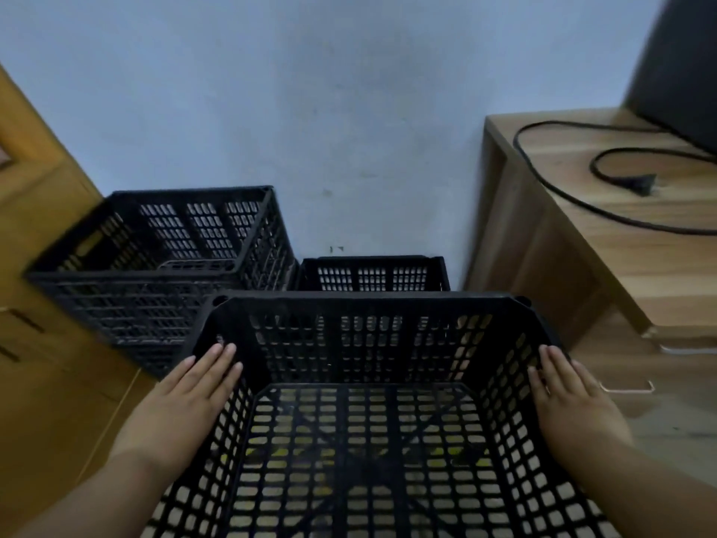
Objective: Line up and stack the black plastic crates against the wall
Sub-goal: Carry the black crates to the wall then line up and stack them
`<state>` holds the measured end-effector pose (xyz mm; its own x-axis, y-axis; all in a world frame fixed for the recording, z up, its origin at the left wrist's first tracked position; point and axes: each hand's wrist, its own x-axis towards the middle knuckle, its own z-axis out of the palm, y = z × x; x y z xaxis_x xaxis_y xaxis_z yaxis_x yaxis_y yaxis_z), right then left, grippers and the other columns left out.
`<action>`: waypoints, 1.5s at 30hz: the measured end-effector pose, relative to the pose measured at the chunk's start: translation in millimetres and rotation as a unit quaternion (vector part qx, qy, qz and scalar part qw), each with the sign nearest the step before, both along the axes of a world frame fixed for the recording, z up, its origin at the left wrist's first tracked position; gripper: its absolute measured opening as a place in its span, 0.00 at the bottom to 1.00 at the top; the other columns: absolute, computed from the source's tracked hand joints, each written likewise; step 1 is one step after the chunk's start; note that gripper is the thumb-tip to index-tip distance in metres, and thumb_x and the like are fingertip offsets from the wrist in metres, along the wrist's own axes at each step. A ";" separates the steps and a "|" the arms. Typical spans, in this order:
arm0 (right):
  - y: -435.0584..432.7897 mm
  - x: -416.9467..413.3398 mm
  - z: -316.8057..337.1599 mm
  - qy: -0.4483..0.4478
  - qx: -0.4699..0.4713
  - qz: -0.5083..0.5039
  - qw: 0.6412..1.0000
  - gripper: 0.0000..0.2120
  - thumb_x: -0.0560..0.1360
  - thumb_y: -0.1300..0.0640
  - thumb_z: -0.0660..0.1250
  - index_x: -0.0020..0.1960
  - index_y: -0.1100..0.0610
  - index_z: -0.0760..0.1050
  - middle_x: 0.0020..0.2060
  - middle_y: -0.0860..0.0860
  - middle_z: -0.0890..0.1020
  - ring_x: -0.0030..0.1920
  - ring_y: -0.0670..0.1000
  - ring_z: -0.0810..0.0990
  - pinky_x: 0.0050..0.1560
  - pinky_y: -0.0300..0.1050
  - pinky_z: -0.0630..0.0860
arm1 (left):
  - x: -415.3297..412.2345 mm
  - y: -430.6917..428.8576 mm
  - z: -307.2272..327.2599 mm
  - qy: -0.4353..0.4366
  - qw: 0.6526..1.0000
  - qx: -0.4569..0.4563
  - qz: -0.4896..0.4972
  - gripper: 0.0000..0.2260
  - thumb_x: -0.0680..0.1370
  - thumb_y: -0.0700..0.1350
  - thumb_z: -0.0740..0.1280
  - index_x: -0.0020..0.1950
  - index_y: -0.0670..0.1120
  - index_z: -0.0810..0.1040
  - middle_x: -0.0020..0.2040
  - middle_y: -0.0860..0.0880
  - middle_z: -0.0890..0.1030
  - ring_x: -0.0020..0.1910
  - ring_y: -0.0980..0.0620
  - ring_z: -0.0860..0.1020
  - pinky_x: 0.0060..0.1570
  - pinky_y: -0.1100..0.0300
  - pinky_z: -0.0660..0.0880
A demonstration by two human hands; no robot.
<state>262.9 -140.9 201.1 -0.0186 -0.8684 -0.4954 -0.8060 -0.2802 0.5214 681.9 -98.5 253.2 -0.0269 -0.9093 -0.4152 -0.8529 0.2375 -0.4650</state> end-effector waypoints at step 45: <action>-433.7 28.4 -87.4 -0.149 -0.334 0.011 0.931 0.32 0.55 0.73 0.68 0.60 0.68 0.75 0.77 0.52 0.43 0.76 0.52 0.40 0.72 0.50 0.35 | 100.0 -486.0 -131.6 0.261 0.921 -0.241 -0.161 0.24 0.80 0.45 0.36 0.76 0.43 0.49 0.78 0.45 0.47 0.77 0.50 0.44 0.73 0.55 0.44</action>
<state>291.4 -574.6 113.8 0.0548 -0.9829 0.1757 -0.9405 0.0083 0.3397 781.9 -584.5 121.6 -0.4094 -0.8945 0.1797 -0.9112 0.3910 -0.1297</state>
